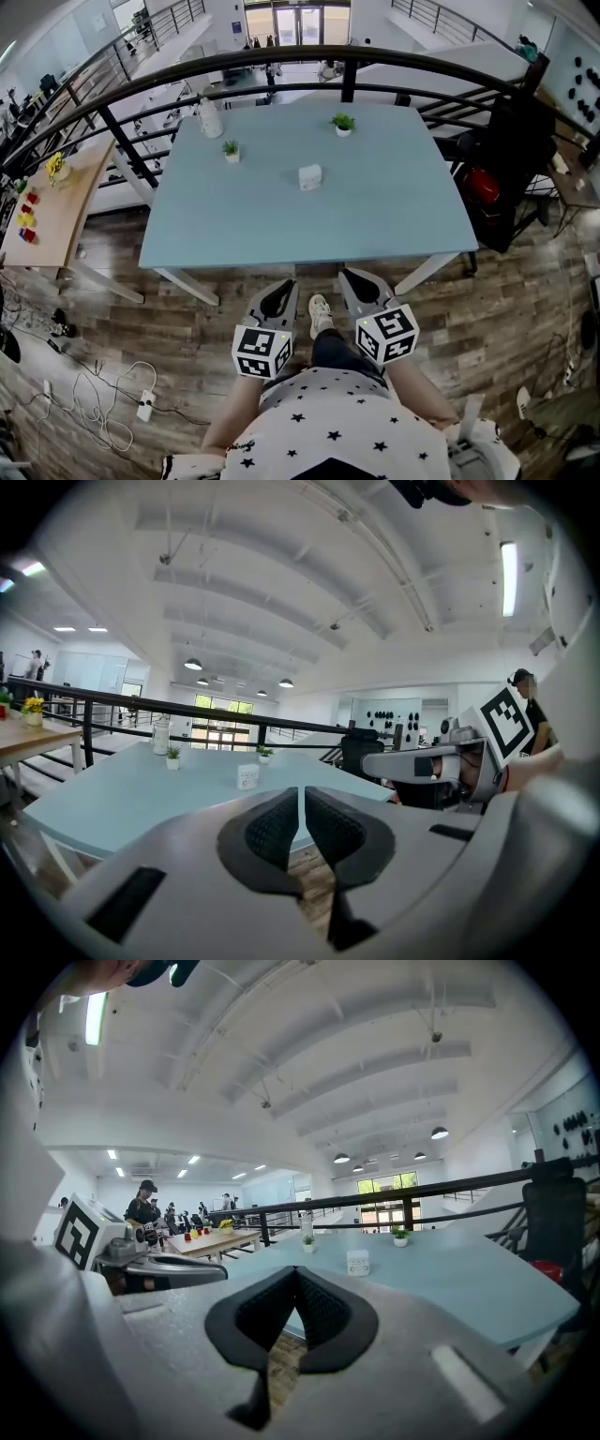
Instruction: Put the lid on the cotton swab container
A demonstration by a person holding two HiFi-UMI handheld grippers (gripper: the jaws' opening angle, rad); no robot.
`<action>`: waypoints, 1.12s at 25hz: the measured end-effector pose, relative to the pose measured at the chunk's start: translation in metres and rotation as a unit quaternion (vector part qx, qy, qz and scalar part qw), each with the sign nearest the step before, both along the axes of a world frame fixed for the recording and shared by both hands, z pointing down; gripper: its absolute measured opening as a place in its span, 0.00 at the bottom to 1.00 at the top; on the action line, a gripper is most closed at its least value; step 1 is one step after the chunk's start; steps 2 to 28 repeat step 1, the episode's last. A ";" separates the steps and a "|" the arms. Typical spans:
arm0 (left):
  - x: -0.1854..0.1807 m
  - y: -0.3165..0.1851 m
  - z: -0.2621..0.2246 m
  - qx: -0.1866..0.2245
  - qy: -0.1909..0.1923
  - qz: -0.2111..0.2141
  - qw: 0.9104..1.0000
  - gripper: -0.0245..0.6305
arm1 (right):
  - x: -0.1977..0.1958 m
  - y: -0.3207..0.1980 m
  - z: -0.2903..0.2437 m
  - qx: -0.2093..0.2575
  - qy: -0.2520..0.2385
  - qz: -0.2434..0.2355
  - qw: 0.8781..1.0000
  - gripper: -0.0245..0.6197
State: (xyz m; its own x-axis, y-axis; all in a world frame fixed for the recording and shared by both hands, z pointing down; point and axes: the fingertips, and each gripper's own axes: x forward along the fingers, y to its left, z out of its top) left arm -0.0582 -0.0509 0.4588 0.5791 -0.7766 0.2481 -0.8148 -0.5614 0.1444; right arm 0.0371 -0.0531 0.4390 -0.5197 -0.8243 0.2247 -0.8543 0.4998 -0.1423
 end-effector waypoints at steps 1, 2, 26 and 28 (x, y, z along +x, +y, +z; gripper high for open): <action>0.000 0.001 0.000 0.000 0.000 0.000 1.000 0.07 | 0.000 0.001 0.000 0.000 0.000 -0.001 1.000 0.05; 0.000 0.001 0.000 0.000 0.000 0.000 1.000 0.07 | 0.000 0.001 0.000 0.000 0.000 -0.001 1.000 0.05; 0.000 0.001 0.000 0.000 0.000 0.000 1.000 0.07 | 0.000 0.001 0.000 0.000 0.000 -0.001 1.000 0.05; 0.000 0.001 0.000 0.000 0.000 0.000 1.000 0.07 | 0.000 0.001 0.000 0.000 0.000 -0.001 1.000 0.05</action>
